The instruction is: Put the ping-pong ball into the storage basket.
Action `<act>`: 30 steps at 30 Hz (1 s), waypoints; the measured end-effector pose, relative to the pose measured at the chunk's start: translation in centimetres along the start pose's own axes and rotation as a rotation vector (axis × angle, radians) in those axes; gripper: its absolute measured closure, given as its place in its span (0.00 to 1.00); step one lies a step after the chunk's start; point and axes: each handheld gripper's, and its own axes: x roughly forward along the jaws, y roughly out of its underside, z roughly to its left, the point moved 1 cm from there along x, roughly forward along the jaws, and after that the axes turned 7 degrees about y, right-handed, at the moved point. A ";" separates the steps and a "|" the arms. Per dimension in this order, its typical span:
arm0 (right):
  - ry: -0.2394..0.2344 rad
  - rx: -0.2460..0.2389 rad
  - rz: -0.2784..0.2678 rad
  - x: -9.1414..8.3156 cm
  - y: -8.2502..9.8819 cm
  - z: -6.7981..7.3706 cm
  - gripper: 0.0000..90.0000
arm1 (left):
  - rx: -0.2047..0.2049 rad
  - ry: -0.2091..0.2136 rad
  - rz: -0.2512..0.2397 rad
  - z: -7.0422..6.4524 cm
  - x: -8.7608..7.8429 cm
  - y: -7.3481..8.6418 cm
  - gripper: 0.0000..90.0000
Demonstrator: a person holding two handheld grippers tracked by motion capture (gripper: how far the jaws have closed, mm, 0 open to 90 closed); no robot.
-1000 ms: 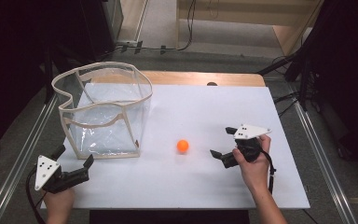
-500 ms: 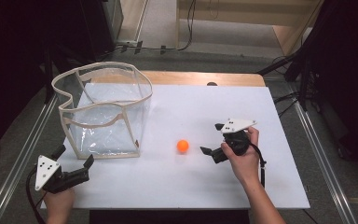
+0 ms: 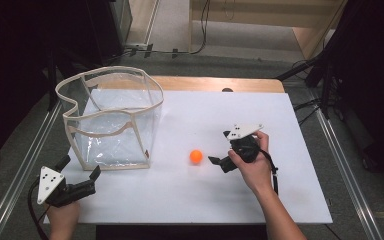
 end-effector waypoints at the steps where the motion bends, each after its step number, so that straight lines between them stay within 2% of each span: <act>1: -0.002 -0.002 0.002 0.2 -0.1 0.1 0.00 | 0.001 0.001 0.000 0.0 0.0 0.0 0.00; 17: -0.038 -0.052 0.075 2.1 -1.3 0.7 0.00 | 0.001 0.003 0.000 0.1 0.0 0.0 0.00; 30: -0.049 -0.062 0.130 3.6 -1.4 1.0 0.00 | 0.001 0.003 0.000 0.0 0.0 0.0 0.00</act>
